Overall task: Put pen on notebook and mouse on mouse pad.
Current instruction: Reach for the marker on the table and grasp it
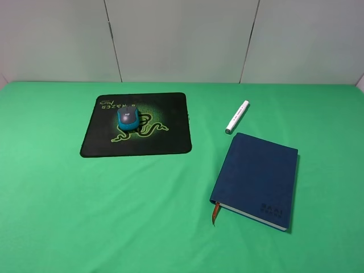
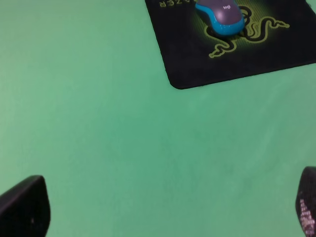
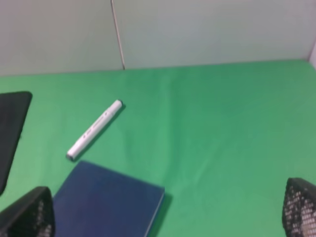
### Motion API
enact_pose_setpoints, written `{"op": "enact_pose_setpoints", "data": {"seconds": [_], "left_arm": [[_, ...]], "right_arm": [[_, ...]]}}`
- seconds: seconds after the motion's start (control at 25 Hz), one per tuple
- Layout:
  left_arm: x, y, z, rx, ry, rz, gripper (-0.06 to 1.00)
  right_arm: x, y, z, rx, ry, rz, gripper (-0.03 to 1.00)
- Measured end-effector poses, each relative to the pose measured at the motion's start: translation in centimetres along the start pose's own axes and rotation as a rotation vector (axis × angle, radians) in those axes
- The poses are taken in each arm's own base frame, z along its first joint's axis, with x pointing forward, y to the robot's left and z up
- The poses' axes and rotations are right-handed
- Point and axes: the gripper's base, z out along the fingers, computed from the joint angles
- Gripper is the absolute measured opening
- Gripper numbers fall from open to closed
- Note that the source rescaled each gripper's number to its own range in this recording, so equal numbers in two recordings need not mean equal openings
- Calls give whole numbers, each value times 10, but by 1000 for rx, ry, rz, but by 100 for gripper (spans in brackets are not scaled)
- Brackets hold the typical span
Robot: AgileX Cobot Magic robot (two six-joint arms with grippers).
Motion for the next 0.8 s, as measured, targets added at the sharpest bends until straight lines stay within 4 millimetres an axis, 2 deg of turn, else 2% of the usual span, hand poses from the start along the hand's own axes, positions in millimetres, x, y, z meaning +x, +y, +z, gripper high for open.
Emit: {"op": "enact_pose_setpoints", "data": {"seconds": [0.28, 0.32, 0.44, 0.48, 0.56, 0.8], "left_arm": [[0, 0, 0, 0, 0, 0, 100], [0, 0, 0, 0, 0, 0, 100], [0, 0, 0, 0, 0, 0, 100], [0, 0, 0, 0, 0, 1, 100], [0, 0, 0, 0, 0, 1, 100], [0, 0, 0, 0, 0, 1, 100]], "right_arm": [[-49, 2, 67, 4, 164, -121, 100], [-49, 2, 67, 4, 164, -121, 100], [-66, 3, 94, 1, 213, -144, 100], [-76, 4, 111, 0, 239, -147, 100], [-86, 5, 126, -6, 251, -140, 100], [-107, 13, 177, -51, 298, -95, 100]]}}
